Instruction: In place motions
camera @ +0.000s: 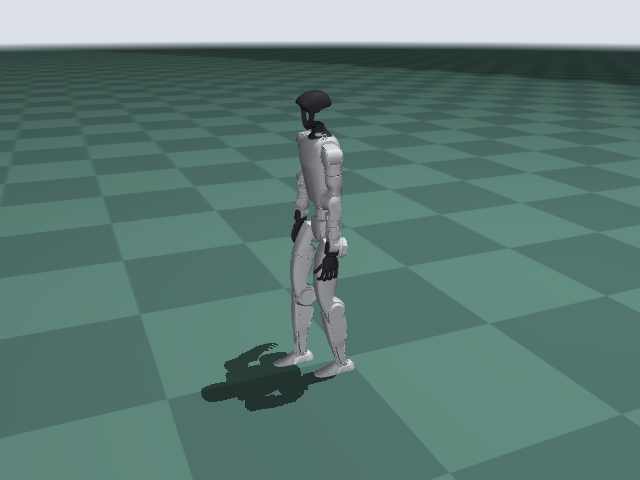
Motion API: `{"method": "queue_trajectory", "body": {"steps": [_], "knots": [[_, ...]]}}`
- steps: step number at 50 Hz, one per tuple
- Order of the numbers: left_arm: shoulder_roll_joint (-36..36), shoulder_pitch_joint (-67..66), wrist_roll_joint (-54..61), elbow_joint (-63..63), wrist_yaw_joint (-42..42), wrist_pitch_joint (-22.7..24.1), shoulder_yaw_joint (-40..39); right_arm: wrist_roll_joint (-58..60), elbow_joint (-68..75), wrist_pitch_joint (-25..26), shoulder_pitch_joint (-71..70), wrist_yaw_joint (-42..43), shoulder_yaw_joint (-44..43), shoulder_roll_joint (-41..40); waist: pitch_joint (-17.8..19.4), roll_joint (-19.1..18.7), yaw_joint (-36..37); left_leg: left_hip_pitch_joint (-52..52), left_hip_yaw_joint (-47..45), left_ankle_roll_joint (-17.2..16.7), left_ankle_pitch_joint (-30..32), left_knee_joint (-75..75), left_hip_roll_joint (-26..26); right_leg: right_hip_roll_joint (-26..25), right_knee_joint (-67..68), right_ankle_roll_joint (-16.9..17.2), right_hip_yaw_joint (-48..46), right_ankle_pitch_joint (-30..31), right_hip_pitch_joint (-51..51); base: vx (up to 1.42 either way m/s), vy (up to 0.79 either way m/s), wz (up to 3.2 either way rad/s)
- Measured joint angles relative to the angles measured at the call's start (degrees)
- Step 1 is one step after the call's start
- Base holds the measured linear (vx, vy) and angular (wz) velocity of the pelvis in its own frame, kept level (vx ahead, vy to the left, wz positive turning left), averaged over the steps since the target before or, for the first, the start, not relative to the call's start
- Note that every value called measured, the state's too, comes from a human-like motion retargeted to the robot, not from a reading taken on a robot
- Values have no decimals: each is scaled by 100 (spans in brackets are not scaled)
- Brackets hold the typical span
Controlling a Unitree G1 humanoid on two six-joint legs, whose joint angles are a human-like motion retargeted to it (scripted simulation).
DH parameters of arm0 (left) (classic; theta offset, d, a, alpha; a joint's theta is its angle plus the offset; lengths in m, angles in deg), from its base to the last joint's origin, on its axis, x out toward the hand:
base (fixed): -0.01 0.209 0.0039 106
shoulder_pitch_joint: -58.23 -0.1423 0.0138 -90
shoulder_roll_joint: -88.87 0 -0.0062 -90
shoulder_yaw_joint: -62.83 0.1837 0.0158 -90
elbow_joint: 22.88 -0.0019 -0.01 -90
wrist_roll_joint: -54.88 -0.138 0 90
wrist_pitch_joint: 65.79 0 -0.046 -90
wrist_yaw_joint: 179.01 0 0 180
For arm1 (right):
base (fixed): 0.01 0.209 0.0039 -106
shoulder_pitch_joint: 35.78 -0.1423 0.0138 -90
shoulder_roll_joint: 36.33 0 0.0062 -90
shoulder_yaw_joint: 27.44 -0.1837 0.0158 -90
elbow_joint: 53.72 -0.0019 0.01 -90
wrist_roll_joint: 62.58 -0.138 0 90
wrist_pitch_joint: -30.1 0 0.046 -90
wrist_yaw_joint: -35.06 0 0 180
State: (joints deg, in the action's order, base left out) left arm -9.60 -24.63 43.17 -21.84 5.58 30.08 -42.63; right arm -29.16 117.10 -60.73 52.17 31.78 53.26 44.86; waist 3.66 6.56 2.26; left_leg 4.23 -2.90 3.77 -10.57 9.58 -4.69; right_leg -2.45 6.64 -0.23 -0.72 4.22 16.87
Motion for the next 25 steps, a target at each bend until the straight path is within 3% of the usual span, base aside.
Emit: {"method": "queue_trajectory", "body": {"steps": [2,7,12,15,18,20,25], "knots": [[143,119,-28,-75,123,-77,104,-169,-187,-105,-136,-22,167,16,54,6,-320,204,-551,-93,-169,241,238,-5,46,-229,-176,-355,170,-73,6,-266],[234,88,-464,-50,27,-174,135,-341,-293,-194,-205,-133,147,195,-31,-158,-617,-89,-2191,-172,-446,45,636,295,61,-480,-2061,-1137,317,-60,13,-305],[91,-110,-412,-88,51,-121,99,-732,-194,-146,-252,-376,-190,270,-333,-315,-546,-442,-4123,-382,-674,-261,778,587,170,-603,-4650,-1391,124,-47,6,-351],[57,-169,-477,-178,45,-152,72,-937,-183,-98,-332,-582,-302,257,-409,-484,-471,-678,-5008,-551,-763,-494,729,507,307,-792,-5502,-1418,-147,-46,0,-364],[-7,-298,-619,-174,-2,-183,43,-962,-186,-50,-360,-526,-361,237,-500,-708,-436,-866,-5527,-803,-843,-636,691,389,424,-898,-5715,-1477,-446,-24,8,-334],[-75,-443,-693,-99,30,-198,9,-977,-142,-6,-316,-470,-425,226,-623,-810,-539,-978,-5886,-978,-879,-673,609,341,332,-569,-5849,-1518,-691,-11,-2,-247],[-153,-841,-817,207,189,-172,-153,-1325,237,142,-134,-294,-559,140,-833,-1056,-714,-1308,-6276,-1144,-630,-592,654,128,349,-671,-4979,-1526,-518,8,-8,-197]]}}
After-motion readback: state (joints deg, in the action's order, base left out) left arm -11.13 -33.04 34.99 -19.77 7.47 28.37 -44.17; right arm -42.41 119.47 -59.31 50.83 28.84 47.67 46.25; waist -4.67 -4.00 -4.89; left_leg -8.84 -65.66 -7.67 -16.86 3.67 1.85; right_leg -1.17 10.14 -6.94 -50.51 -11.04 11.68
